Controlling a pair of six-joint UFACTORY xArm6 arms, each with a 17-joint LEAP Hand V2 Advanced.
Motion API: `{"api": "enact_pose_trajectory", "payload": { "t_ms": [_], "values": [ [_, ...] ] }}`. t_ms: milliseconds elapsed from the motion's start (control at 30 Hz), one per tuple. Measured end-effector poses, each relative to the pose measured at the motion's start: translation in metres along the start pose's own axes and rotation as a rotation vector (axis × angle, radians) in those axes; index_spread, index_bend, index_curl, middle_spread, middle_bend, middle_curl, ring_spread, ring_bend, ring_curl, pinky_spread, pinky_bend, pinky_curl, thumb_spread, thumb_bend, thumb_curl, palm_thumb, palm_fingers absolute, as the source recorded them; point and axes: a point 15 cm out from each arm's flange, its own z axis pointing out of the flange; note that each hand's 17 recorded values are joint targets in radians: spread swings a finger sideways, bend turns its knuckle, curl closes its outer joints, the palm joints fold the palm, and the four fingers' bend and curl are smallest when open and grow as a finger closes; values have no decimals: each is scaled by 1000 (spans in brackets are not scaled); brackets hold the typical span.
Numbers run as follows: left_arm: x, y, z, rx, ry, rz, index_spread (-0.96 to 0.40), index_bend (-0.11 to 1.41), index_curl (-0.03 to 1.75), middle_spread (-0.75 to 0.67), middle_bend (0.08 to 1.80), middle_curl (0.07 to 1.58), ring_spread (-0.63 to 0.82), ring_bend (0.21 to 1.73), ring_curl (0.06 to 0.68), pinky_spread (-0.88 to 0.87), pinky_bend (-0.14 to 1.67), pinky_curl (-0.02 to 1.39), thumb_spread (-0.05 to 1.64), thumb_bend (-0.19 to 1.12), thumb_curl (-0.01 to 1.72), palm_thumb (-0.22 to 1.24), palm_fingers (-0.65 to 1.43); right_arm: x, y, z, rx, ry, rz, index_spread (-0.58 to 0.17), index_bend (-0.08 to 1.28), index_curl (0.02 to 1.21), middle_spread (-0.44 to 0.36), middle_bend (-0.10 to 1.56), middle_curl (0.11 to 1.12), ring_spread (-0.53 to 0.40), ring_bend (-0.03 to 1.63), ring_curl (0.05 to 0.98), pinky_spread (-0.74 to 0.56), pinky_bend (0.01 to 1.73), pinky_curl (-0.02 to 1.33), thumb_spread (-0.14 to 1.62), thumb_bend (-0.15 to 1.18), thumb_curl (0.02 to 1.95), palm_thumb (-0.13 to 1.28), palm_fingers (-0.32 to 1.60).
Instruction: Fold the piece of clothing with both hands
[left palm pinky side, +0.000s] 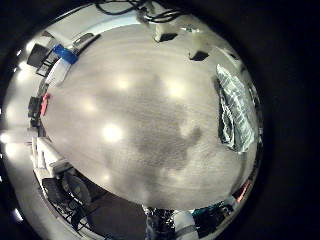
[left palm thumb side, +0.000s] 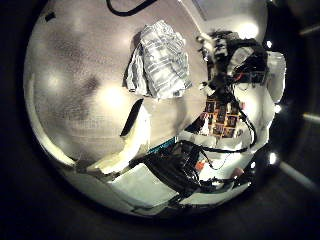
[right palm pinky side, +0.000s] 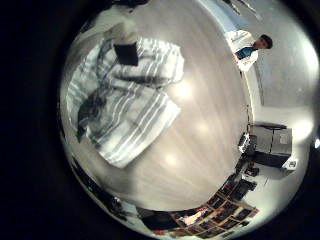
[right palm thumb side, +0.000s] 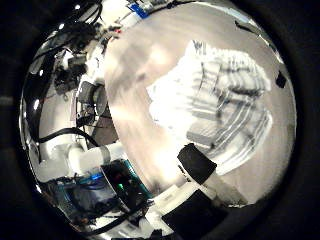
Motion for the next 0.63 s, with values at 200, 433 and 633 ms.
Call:
{"api": "enact_pose_trajectory", "payload": {
  "t_ms": [200, 433, 633],
  "values": [
    [30, 2, -2, 2, -5, 32, -65, 194, 434, 164, 172, 287, 296, 607, 222, 367, 265, 348, 1157, -21, 325, 348, 198, 57, 28, -67, 83, 53, 101, -505, 178, 311, -90, 244, 310, 184, 701, 266, 441, 849, 527, 1125, -21, 610, 609, 21],
    [82, 0, -2, -12, -14, 55, -65, 193, 435, 157, 171, 289, 287, 615, 222, 367, 261, 347, 1159, -18, 328, 350, 206, 89, 105, -87, -63, 28, 222, -486, 185, 317, -90, 250, 324, 165, 677, 245, 478, 775, 463, 1108, -17, 584, 642, 125],
    [120, 5, 3, -47, -18, 50, -65, 193, 435, 156, 171, 289, 285, 618, 220, 370, 269, 350, 1161, -19, 328, 352, 206, 93, 155, -88, -194, -20, 291, -465, 181, 323, -101, 248, 332, 100, 690, 242, 481, 726, 427, 1162, -18, 547, 650, 191]
  ]
}}
